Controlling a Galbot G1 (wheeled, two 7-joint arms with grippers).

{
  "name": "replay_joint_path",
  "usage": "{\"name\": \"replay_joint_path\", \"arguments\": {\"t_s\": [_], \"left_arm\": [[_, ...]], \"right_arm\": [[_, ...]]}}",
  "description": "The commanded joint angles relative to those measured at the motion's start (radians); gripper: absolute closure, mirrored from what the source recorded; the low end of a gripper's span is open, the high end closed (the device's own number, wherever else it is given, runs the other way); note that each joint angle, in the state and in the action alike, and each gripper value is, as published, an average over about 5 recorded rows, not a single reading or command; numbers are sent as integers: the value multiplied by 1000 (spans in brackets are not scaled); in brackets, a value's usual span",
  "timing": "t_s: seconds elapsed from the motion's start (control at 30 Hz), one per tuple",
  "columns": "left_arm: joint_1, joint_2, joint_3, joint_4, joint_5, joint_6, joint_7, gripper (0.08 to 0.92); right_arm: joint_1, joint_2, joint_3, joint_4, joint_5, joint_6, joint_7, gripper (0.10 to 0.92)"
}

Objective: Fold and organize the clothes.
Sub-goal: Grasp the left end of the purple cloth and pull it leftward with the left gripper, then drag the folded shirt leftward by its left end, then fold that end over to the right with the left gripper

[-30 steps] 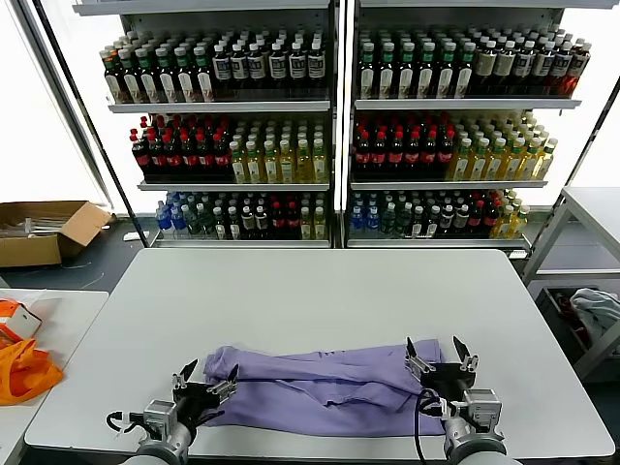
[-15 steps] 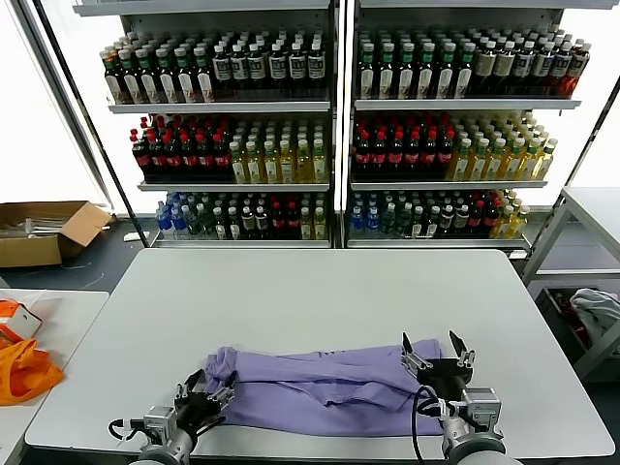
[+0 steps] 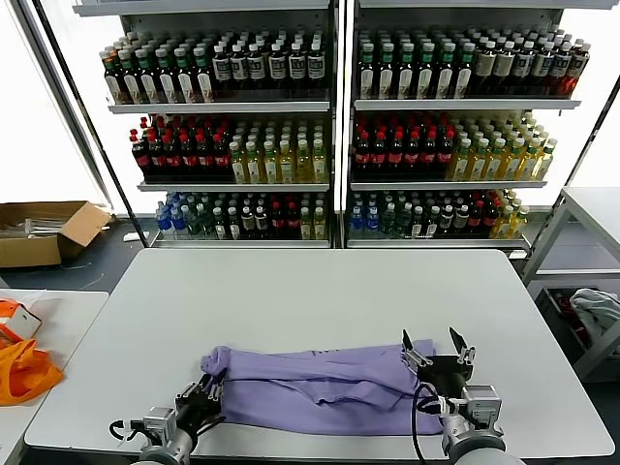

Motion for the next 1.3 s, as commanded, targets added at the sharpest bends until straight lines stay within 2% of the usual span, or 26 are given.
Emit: {"name": "replay_joint_path", "arguments": {"t_s": [0.03, 0.17, 0.27, 0.4, 0.53, 0.63, 0.7, 0.83, 1.03, 1.3], "left_arm": [[-2, 9, -41, 7, 36, -25, -2, 768], [-7, 35, -104, 0, 41, -42, -3, 876], [-14, 81, -194, -3, 39, -56, 2, 905], [-35, 190, -370, 14, 25, -76, 14, 905], [-68, 325, -551, 101, 34, -111, 28, 905], [-82, 410, -643, 169, 13, -117, 35, 905], [-63, 433, -665, 170, 6, -120, 44, 905], [-22, 391, -602, 92, 36, -121, 59, 905], [-30, 276, -390, -26, 32, -75, 68, 905], [-78, 137, -158, -21, 41, -28, 66, 905]], "right_arm": [[4, -1, -1, -1, 1, -1, 1, 203], [15, -1, -7, -4, 2, -3, 4, 203], [23, -1, -11, -5, 3, -6, 6, 203], [29, -3, -14, -5, 6, -6, 7, 203], [34, -4, -17, -6, 7, -6, 7, 203], [35, -3, -21, -4, 7, -6, 7, 203], [35, -1, -23, -6, 6, -6, 6, 203], [37, 4, -28, -7, 4, -5, 6, 203], [24, 0, -14, 12, 2, -3, -7, 203], [11, 10, -10, 24, 1, -1, -10, 203]]}}
